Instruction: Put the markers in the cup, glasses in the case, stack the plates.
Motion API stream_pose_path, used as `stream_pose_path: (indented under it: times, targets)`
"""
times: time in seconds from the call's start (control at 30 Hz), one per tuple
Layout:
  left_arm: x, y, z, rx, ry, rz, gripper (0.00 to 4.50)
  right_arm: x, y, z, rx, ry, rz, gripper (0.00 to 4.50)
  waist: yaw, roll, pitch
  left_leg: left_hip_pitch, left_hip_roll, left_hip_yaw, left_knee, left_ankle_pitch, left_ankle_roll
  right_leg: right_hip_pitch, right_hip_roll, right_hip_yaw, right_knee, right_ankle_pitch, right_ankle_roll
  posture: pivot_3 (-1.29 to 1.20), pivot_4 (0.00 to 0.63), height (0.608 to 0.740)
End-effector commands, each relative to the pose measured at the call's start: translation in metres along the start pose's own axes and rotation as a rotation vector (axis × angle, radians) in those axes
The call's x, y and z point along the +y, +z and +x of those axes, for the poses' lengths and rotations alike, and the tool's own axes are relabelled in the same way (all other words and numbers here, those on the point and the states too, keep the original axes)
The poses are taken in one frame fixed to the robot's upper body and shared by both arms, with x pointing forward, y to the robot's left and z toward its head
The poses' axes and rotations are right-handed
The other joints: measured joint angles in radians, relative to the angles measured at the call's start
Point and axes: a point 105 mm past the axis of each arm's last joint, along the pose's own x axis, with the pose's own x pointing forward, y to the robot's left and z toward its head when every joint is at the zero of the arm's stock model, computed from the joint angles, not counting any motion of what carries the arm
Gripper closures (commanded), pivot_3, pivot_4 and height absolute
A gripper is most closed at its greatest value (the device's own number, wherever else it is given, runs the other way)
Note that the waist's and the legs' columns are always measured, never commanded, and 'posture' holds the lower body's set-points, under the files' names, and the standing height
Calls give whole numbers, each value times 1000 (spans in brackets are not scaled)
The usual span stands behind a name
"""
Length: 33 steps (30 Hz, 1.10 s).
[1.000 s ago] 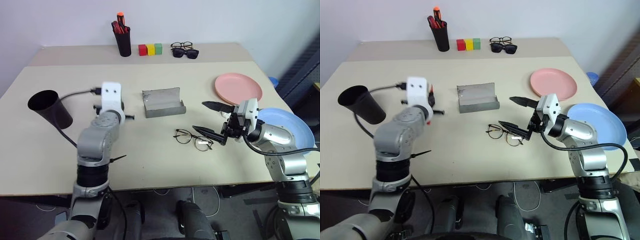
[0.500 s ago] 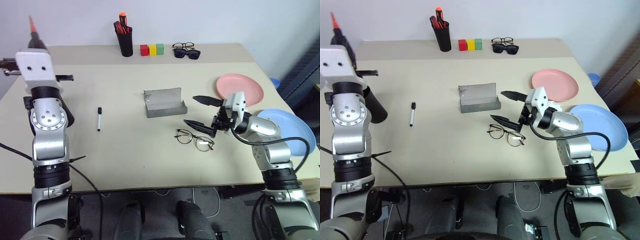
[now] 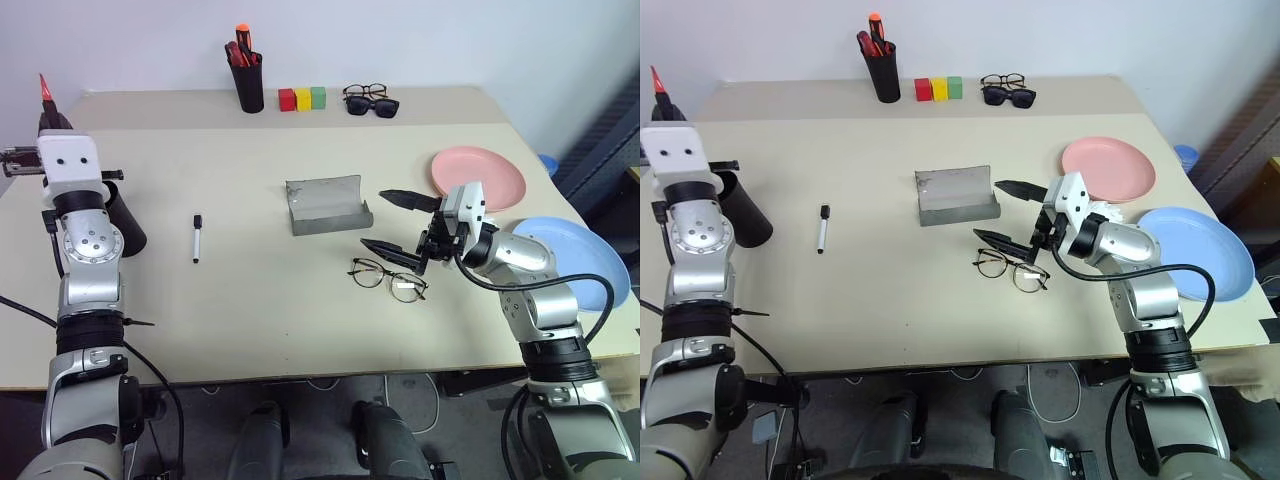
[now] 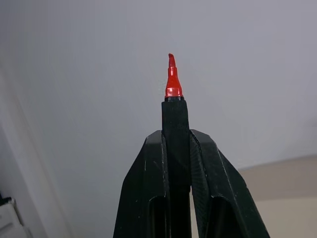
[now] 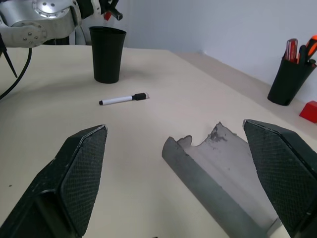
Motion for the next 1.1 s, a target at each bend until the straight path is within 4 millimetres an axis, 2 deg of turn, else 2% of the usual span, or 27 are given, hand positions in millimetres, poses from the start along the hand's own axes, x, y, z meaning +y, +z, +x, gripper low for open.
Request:
stream_pose_path:
  times: [0.03, 0.2, 0.33, 0.43, 0.5, 0.7, 0.77, 0.9, 1.03, 1.1]
  targets:
    - [3, 2, -3, -20, 11, -15, 3046, -5, 11, -7, -22, -23, -42, 0, 0, 0, 0, 0, 0, 0, 0, 0, 0, 0, 0, 0, 0, 0, 0, 0, 150, 740]
    - [-3, 5, -14, -25, -25, -103, 566, -9, 8, -12, -9, -34, -42, 0, -1, 0, 0, 0, 0, 0, 0, 0, 0, 0, 0, 0, 0, 0, 0, 0, 150, 740]
    - [-36, 20, -32, 184, -240, -339, 566, -10, 9, -12, -2, -38, -50, 0, 1, 0, 0, -1, 0, 0, 0, 0, 0, 0, 0, 0, 0, 0, 0, 0, 150, 740]
    - [-62, 18, -49, 394, -481, -339, 566, -8, 11, -9, -6, -36, -53, 0, -3, 0, 0, -1, 0, 0, 1, 0, 0, 0, 0, 0, 0, 0, 0, 0, 150, 740]
    - [-72, 6, -56, 580, -567, -322, 566, -7, 11, -6, -9, -36, -53, 0, -6, 0, 0, 1, 0, 0, 0, 0, 0, 0, 0, 0, 2, 0, 0, 0, 150, 740]
    - [-79, -12, -61, 907, -518, -366, 566, -9, 8, -7, -13, -53, -52, 0, -6, -1, 0, 3, 0, -1, 1, 0, 0, 0, 0, 0, 9, -3, 2, 0, 150, 740]
    - [-85, -12, -62, 923, -527, -372, 566, -11, 6, -10, -12, -62, -51, 0, -7, -1, 0, 4, 0, -2, 0, 0, 0, -1, 1, 0, 10, -3, 3, 0, 150, 740]
    - [-94, -36, -76, 1061, -512, -315, 566, -12, 1, -15, -12, -79, -50, 0, -6, -1, 0, 4, 0, -2, 0, 0, 0, -1, 1, 0, 10, -3, 3, 0, 150, 740]
    - [-103, -68, -92, 1189, -463, -247, 566, -13, -1, -17, -14, -91, -51, 0, -4, -1, 0, 4, 0, -2, 0, 0, 0, -1, 1, 0, 11, -3, 3, 0, 150, 740]
    - [-108, -78, -97, 1208, -450, -215, 1130, -13, -1, -18, -12, -100, -53, 0, 0, 0, 0, 5, 0, -2, 0, 0, 0, 0, 0, 0, 11, -3, 3, 0, 150, 740]
